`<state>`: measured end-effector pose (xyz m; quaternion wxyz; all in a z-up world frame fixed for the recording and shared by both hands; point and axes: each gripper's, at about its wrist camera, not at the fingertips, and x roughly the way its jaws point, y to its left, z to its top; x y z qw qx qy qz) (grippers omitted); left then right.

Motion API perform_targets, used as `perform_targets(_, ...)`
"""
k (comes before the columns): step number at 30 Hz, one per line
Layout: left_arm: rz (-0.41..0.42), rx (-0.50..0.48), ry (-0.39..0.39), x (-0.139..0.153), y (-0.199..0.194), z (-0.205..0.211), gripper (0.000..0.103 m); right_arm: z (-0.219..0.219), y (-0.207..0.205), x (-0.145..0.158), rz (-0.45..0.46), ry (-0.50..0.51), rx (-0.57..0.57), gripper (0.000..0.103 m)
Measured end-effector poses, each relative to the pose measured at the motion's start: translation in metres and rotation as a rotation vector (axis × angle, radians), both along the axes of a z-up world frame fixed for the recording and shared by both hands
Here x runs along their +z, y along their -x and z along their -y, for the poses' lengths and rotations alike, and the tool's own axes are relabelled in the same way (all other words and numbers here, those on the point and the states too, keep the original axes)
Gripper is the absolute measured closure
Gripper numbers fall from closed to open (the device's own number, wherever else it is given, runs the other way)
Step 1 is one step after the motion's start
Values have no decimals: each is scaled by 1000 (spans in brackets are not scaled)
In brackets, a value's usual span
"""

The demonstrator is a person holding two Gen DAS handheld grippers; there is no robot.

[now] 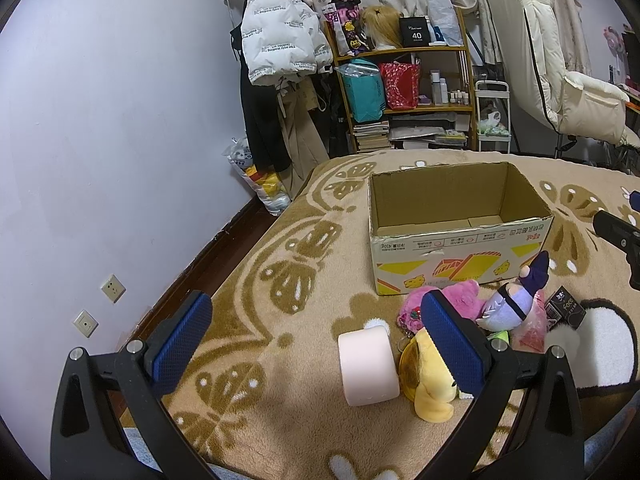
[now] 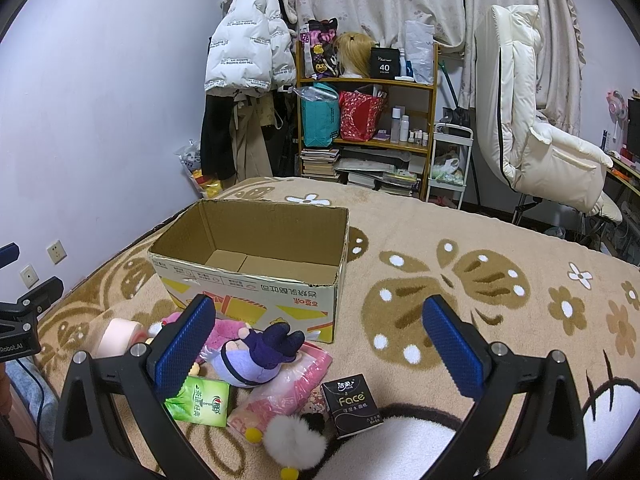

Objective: Organize soft objects

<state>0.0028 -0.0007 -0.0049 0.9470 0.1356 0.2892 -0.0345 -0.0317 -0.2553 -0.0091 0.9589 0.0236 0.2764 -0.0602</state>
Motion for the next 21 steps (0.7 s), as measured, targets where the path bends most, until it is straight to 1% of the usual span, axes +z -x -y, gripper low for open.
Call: perform_targets(21, -2, 0, -2, 1, 1, 1, 0, -1, 0, 0, -1, 2, 0, 0)
